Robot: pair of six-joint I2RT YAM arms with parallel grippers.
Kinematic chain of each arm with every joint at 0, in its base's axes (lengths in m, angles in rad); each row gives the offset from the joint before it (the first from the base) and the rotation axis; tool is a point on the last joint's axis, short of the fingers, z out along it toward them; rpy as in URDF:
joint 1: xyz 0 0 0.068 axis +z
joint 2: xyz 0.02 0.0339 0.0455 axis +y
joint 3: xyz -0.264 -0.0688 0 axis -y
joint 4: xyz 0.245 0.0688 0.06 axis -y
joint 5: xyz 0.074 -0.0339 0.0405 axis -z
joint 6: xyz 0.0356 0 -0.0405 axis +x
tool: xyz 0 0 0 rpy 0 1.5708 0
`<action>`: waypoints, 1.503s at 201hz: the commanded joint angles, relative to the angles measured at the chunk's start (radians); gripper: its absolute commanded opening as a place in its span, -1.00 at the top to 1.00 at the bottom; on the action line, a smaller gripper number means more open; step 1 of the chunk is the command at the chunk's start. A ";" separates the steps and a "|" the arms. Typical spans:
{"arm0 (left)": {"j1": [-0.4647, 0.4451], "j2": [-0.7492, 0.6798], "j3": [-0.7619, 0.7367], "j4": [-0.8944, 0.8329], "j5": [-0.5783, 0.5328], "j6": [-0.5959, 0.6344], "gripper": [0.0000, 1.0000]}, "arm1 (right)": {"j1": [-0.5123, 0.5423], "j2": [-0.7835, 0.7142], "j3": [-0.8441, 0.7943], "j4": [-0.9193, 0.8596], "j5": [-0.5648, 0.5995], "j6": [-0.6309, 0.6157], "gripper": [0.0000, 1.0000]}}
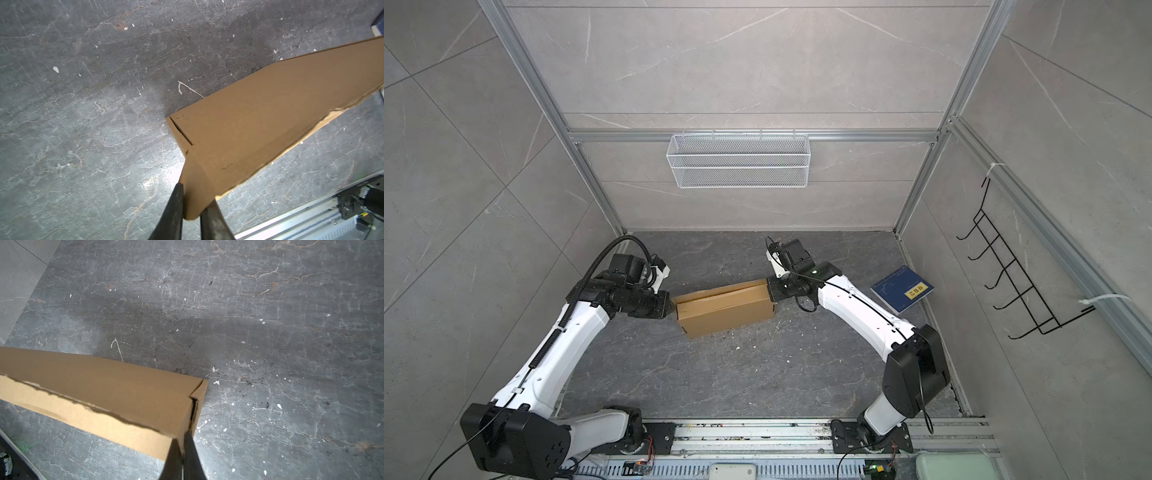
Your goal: Fold the paper box
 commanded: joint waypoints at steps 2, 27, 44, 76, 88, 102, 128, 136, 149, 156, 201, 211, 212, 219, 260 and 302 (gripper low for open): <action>0.003 -0.001 0.041 -0.021 0.043 -0.034 0.69 | 0.007 0.030 0.003 -0.047 -0.031 0.009 1.00; 0.004 0.000 0.042 -0.014 0.043 -0.036 0.71 | 0.009 0.030 0.002 -0.046 -0.031 0.010 1.00; 0.003 0.005 0.051 -0.020 0.032 -0.039 0.73 | 0.008 0.030 0.003 -0.046 -0.031 0.012 1.00; 0.005 0.019 0.092 -0.036 0.060 -0.077 0.78 | 0.008 0.030 -0.001 -0.046 -0.032 0.015 1.00; 0.003 0.020 0.103 -0.040 0.071 -0.092 0.80 | 0.009 0.030 -0.002 -0.044 -0.034 0.017 1.00; 0.004 0.020 0.107 -0.042 0.087 -0.112 0.82 | 0.009 0.032 -0.004 -0.043 -0.035 0.018 1.00; 0.003 0.024 0.106 -0.045 0.091 -0.126 0.82 | 0.010 0.033 -0.003 -0.039 -0.037 0.022 1.00; 0.004 0.025 0.102 -0.044 0.092 -0.132 0.82 | 0.011 0.034 -0.003 -0.039 -0.039 0.021 1.00; 0.004 0.028 0.099 -0.044 0.091 -0.143 0.82 | 0.009 0.037 0.000 -0.039 -0.039 0.020 1.00; 0.004 0.030 0.098 -0.043 0.094 -0.149 0.82 | 0.010 0.037 0.002 -0.041 -0.040 0.021 1.00; 0.004 0.040 0.105 -0.043 0.107 -0.174 0.82 | 0.012 0.038 -0.003 -0.039 -0.038 0.024 1.00; 0.005 0.043 0.101 -0.045 0.104 -0.175 0.82 | 0.012 0.038 -0.001 -0.038 -0.041 0.023 1.00; 0.004 0.043 0.101 -0.045 0.104 -0.174 0.82 | 0.012 0.038 -0.001 -0.038 -0.041 0.023 1.00; 0.004 0.043 0.098 -0.045 0.104 -0.176 0.82 | 0.012 0.038 -0.001 -0.037 -0.040 0.024 1.00; 0.005 0.042 0.099 -0.048 0.090 -0.176 0.81 | 0.012 0.038 -0.001 -0.038 -0.040 0.024 1.00; 0.004 0.040 0.087 -0.084 0.043 -0.152 0.80 | 0.012 0.039 -0.005 -0.041 -0.032 0.019 1.00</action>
